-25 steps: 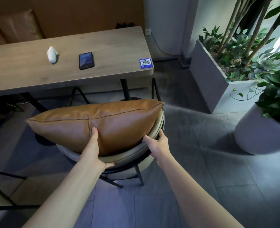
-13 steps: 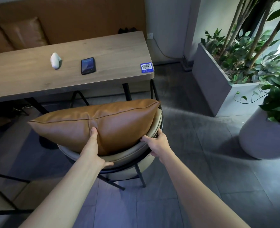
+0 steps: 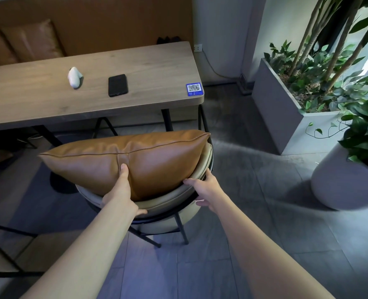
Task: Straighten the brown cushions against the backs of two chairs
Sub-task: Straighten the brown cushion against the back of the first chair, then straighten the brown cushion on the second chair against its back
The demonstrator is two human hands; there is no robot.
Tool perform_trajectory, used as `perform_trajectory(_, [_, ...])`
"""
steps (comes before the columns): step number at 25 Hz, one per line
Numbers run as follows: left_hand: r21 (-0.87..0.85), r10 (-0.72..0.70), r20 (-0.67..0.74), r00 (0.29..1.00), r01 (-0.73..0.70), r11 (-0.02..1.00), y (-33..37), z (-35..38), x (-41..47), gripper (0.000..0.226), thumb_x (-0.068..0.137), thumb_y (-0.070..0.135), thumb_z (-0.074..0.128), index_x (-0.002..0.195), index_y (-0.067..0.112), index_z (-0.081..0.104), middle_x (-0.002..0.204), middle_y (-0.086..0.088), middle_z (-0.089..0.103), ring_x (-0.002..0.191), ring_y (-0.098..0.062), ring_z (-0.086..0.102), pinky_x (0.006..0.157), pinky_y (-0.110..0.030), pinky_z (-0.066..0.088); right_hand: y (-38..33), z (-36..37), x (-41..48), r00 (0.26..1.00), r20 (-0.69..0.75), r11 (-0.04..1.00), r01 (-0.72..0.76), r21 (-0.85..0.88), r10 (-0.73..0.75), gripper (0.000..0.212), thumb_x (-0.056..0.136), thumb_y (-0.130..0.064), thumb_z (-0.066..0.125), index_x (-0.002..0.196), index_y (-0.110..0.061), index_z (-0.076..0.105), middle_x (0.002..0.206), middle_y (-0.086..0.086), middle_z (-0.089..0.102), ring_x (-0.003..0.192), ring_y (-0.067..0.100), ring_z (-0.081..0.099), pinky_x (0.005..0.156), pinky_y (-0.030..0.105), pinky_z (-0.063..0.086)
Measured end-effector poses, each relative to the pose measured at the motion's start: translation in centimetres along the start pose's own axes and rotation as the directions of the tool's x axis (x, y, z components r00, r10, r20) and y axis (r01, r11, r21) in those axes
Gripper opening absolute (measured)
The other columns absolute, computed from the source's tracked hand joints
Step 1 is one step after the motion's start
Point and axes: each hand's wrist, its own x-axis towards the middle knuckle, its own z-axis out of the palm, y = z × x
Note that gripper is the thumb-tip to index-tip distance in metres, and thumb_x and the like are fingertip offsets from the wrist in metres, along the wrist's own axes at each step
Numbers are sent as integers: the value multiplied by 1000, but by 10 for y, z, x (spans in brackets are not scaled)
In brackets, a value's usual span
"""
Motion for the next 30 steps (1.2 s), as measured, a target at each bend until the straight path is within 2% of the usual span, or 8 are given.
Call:
perform_trajectory(6, [189, -33, 253, 967, -16, 982, 3, -30, -5, 107, 82, 71, 70, 164, 29, 16, 170, -15, 21, 147, -52, 32, 106, -72, 41, 1, 10, -12, 996, -59, 995, 67, -78, -72, 91, 96, -39, 70, 165, -20, 13, 164, 9, 39, 141, 37, 48, 107, 49, 49])
perform_trajectory(9, [498, 19, 259, 966, -150, 854, 9, -69, -1, 94, 88, 66, 65, 162, 21, 28, 163, -22, 36, 140, -49, 43, 106, -58, 47, -1, 26, -38, 975, -151, 861, 68, -505, -166, 69, 100, -40, 57, 154, -8, 29, 152, 17, 48, 135, 41, 51, 105, 47, 45])
perform_trajectory(11, [745, 303, 337, 891, -449, 493, 15, -100, -3, 74, 90, 63, 61, 152, 25, 50, 153, -12, 54, 134, -39, 52, 103, -47, 48, -8, 43, -63, 941, -127, 515, 56, -855, -313, 54, 101, -35, 51, 145, -5, 43, 144, 18, 54, 131, 40, 54, 103, 49, 42])
perform_trajectory(13, [817, 453, 510, 731, -577, 11, 27, -129, -10, 52, 97, 58, 52, 140, 31, 62, 141, -5, 64, 126, -33, 59, 95, -39, 51, -21, 65, -92, 913, 11, 211, 106, -972, -408, 40, 102, -31, 49, 134, -9, 56, 136, 16, 61, 126, 39, 56, 100, 49, 41])
perform_trajectory(15, [780, 479, 618, 623, -560, -279, 44, -150, -24, 44, 103, 52, 47, 138, 31, 63, 137, -3, 67, 123, -29, 62, 89, -37, 51, -35, 89, -119, 887, 141, 104, 206, -973, -440, 31, 103, -29, 48, 125, -12, 62, 130, 15, 65, 123, 39, 58, 101, 48, 40])
perform_trajectory(17, [742, 527, 667, 526, -531, -409, 67, -180, -46, 44, 104, 50, 45, 140, 29, 62, 137, -3, 67, 124, -29, 61, 92, -39, 49, -54, 121, -155, 847, 238, 65, 304, -950, -476, 30, 104, -30, 48, 124, -12, 62, 128, 15, 67, 121, 38, 59, 102, 48, 41])
perform_trajectory(21, [740, 647, 655, 391, -509, -441, 118, -273, -82, 47, 104, 48, 45, 141, 25, 61, 133, -5, 69, 124, -32, 60, 97, -43, 44, -85, 196, -251, 684, 393, -67, 451, -890, -615, 37, 106, -34, 47, 131, -11, 61, 130, 17, 68, 122, 39, 62, 104, 49, 42])
perform_trajectory(30, [793, 881, 458, 121, -503, -344, 205, -530, -181, 52, 103, 47, 43, 147, 19, 51, 148, -6, 58, 141, -28, 45, 113, -51, 31, -97, 383, -495, 147, 491, -354, 522, -776, -859, 42, 105, -36, 49, 139, -13, 58, 130, 10, 70, 119, 37, 63, 95, 49, 48])
